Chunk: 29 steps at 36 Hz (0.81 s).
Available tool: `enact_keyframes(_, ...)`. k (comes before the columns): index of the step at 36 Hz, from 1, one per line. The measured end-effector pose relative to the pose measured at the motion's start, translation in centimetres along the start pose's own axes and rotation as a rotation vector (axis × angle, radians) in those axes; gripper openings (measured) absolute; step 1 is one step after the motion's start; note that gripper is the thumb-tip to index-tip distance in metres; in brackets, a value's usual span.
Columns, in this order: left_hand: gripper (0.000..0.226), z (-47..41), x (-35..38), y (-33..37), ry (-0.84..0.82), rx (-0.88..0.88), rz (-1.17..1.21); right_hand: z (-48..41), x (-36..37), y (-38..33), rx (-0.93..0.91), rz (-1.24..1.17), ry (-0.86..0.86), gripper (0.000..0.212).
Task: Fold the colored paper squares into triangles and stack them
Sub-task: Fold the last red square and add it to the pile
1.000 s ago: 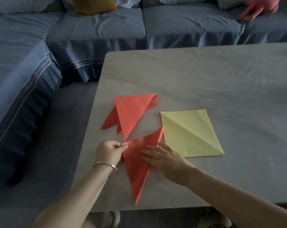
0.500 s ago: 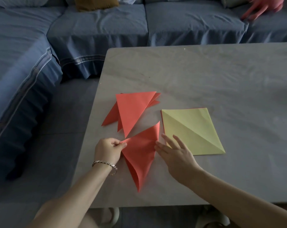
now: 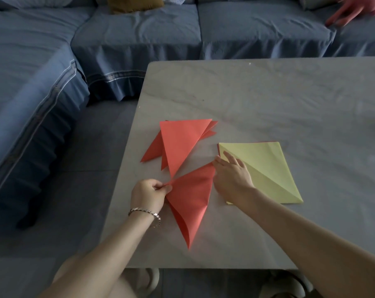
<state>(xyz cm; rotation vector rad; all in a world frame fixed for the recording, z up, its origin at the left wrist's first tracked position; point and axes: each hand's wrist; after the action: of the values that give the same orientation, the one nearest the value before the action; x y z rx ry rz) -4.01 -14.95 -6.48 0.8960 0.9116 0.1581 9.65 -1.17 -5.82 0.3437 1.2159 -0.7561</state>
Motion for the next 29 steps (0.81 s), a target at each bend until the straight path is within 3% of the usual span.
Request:
enact_keyframes(18,0.012,0.1,0.1,-0.2,0.008,0.007,-0.008,4.1,2.4,-1.0,-0.135,0.062,-0.15,0.119)
enact_keyframes(29,0.012,0.4,0.0,0.1,0.015,0.004,-0.034,7.5,3.3,-3.9,-0.217,0.173,-0.24,0.131)
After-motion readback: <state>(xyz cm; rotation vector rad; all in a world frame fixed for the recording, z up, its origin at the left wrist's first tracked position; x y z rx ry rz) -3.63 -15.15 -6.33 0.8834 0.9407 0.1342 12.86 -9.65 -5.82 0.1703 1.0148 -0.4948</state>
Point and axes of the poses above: each hand's wrist, its own z-axis away from the middle knuckle, its own x-axis out of the palm, y = z × x, and after that the axes turned 7 degrees about -y, right-handed
